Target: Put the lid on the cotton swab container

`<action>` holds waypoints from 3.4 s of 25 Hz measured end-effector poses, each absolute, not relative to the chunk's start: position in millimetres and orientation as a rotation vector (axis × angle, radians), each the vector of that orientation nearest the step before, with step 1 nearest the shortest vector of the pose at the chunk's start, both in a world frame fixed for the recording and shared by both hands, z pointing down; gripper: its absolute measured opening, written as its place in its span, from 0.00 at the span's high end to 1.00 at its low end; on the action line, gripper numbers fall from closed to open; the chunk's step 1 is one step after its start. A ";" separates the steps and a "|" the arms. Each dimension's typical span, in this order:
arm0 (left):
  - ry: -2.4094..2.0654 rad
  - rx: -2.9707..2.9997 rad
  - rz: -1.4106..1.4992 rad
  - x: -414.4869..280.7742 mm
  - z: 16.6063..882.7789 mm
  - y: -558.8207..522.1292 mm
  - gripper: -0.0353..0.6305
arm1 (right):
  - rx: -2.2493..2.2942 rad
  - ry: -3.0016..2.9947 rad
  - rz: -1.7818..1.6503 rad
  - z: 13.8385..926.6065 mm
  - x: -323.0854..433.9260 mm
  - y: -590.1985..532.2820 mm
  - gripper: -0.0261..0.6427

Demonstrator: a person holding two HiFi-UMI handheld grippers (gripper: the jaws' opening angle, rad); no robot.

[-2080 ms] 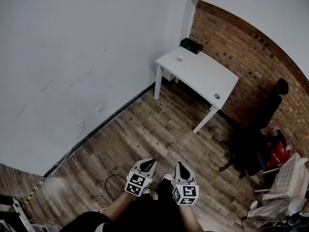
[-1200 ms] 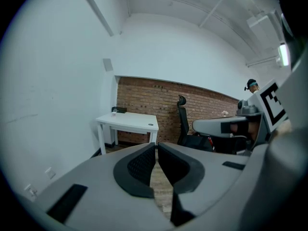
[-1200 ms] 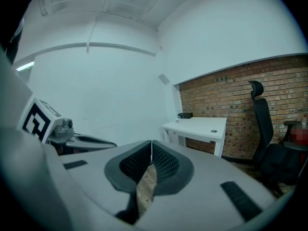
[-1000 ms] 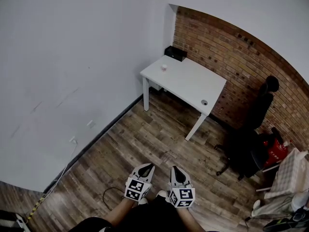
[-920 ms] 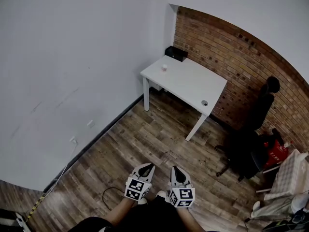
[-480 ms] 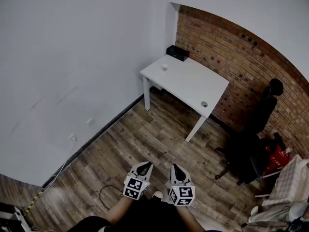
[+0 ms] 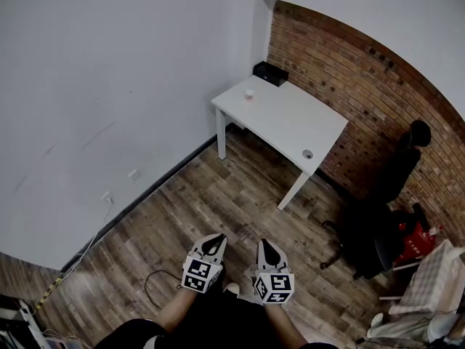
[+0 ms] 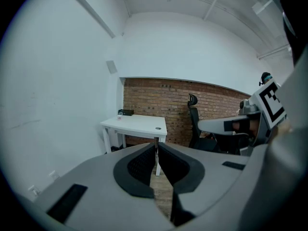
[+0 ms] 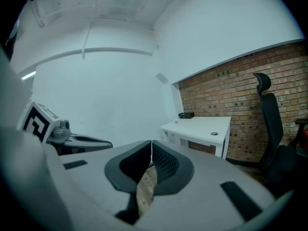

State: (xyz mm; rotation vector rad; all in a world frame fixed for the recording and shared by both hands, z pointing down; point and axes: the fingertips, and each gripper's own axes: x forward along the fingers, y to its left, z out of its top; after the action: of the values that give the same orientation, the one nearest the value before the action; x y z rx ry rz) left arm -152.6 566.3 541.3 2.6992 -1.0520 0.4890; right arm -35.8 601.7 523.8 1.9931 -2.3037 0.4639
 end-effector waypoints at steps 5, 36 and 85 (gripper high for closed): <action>-1.031 2.692 0.507 -147.1 546.6 553.9 0.90 | 2.007 -2.295 0.448 524.4 -29.9 590.9 0.93; -0.887 2.773 0.467 -109.6 536.1 321.1 0.90 | 2.067 -2.188 0.400 519.6 -0.5 366.3 0.93; -1.017 2.671 0.553 -4.1 564.9 40.7 0.90 | 1.978 -2.231 0.480 540.5 134.8 80.0 0.93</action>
State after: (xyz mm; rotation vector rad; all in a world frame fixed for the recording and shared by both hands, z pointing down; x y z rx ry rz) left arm -4.1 40.7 564.9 2.6709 -1.0170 0.5535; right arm 134.8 80.0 540.5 1.9777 -2.2311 0.4803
